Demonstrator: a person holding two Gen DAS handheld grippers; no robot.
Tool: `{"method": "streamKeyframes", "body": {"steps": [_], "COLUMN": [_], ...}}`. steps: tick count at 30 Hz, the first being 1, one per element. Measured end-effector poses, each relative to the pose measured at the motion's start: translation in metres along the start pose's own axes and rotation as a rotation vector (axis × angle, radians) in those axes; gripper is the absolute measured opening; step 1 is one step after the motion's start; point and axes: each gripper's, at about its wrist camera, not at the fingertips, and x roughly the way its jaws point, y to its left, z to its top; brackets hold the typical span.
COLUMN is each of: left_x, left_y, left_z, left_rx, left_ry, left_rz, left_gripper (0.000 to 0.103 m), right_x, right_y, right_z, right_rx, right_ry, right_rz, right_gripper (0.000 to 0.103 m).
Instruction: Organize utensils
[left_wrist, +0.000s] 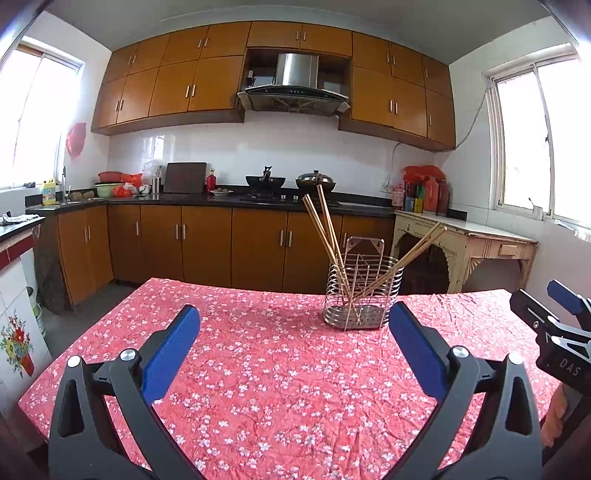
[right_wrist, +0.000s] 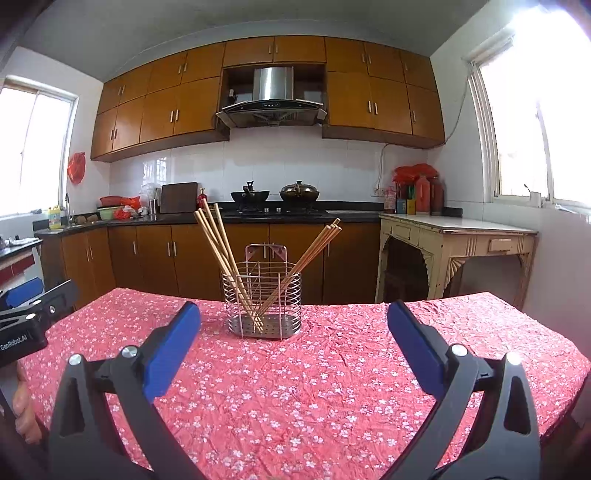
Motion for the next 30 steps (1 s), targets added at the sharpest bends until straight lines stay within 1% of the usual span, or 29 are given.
{"method": "streamKeyframes", "body": {"steps": [8, 30], "left_x": [-0.006, -0.008], "left_y": [-0.005, -0.005], "left_z": [-0.010, -0.012], "left_rx": [0.032, 0.019], "left_ry": [-0.022, -0.038], "left_rz": [0.015, 0.006], "left_gripper": [0.101, 0.101], "right_x": [-0.006, -0.008], "right_y": [0.007, 0.007], "right_z": [-0.004, -0.005], "right_rx": [-0.033, -0.011], "right_ry": [-0.025, -0.038], "right_rz": [-0.022, -0.011], "right_gripper": [0.099, 0.099]}}
